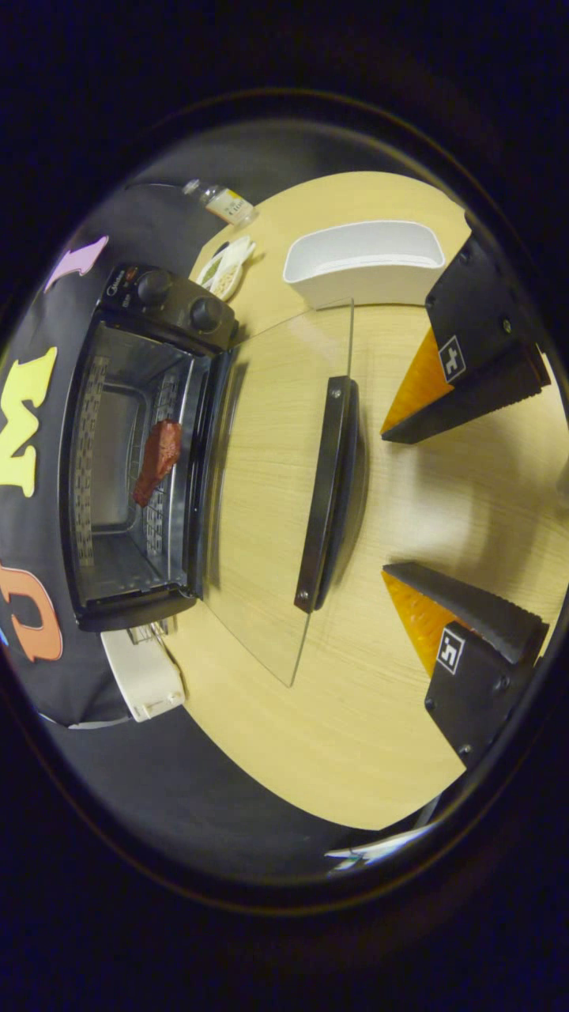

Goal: Open the toaster oven, put the food inside, and close the toaster oven door.

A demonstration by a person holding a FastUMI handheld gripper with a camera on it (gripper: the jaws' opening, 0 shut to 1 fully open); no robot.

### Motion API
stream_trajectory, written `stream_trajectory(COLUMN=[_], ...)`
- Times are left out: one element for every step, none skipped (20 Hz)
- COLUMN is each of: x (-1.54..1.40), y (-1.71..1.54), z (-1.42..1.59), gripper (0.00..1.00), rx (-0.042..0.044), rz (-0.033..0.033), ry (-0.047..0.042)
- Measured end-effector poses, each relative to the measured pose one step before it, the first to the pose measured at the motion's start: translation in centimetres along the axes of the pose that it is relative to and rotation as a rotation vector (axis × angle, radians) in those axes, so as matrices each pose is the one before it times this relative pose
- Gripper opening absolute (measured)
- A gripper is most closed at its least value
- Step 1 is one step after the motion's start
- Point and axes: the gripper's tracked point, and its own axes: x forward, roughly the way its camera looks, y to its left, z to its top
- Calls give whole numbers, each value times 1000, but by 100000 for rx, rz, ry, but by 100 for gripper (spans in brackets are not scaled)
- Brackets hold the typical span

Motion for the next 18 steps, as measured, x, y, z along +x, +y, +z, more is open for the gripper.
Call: stream_trajectory(x=[140,248,47,7,-190,-109,-224,-425,-378,-489,-489,-435,-403,-274,-318,-138,-108,-58], y=[-100,-190,-141,-76,40,6,-79,-44,42,72,43,93,4,169,-19,134,105,-145], z=[225,299,414,363,129,360,474,443,640,676,738,822,917,825,943,856,828,796], gripper=[97,97,97,97,97,97,97,97,97,97,97,97,97,97,97,97,97,97], rx=[667,577,885,1172,1898,1814,375,-386,-309,-231,-93,104,465,32,50,-244,-869,-806], rz=[87,-311,-186,-38,838,523,313,239,332,307,105,394,70,383,-109,198,263,-519], ry=[190,80,-470,-168,663,-518,-657,-891,-1324,-1663,-1589,-1577,-1416,-1429,-1612,-1245,-842,-1336])
